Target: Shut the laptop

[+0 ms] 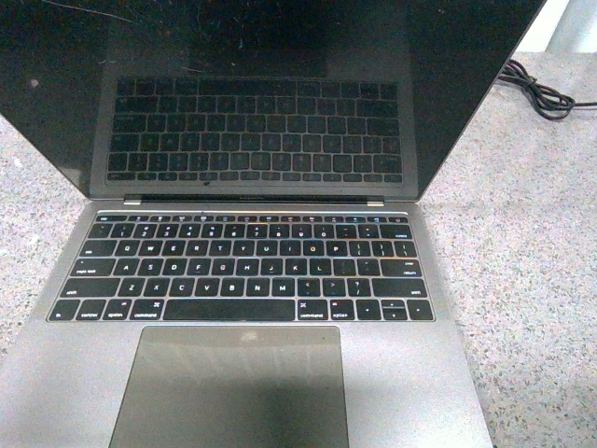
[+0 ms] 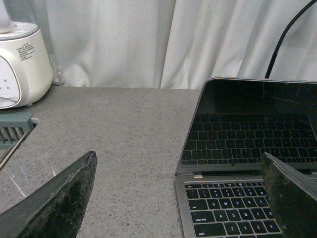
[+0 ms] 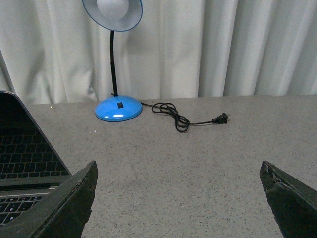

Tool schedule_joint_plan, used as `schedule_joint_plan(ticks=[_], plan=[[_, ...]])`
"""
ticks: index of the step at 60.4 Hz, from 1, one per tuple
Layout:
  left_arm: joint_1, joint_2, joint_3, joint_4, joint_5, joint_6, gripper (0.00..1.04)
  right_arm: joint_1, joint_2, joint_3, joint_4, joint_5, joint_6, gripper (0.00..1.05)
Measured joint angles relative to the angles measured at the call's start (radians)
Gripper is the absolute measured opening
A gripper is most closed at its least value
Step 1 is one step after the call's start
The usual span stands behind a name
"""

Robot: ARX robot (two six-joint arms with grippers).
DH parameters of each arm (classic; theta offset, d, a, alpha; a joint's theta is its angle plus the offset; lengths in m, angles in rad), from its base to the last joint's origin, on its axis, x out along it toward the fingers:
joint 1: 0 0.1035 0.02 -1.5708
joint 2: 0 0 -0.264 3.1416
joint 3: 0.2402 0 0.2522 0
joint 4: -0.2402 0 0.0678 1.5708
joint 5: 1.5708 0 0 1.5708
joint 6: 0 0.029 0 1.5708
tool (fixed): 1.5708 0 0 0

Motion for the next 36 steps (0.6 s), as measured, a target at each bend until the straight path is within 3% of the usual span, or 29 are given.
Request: schedule_joint_plan(ticks=[36], plan=[[0.0,0.0,0.0,0.0,0.0,0.0,0.98,0.0,0.0,0.0,0.0,0.0,0.0,0.96]])
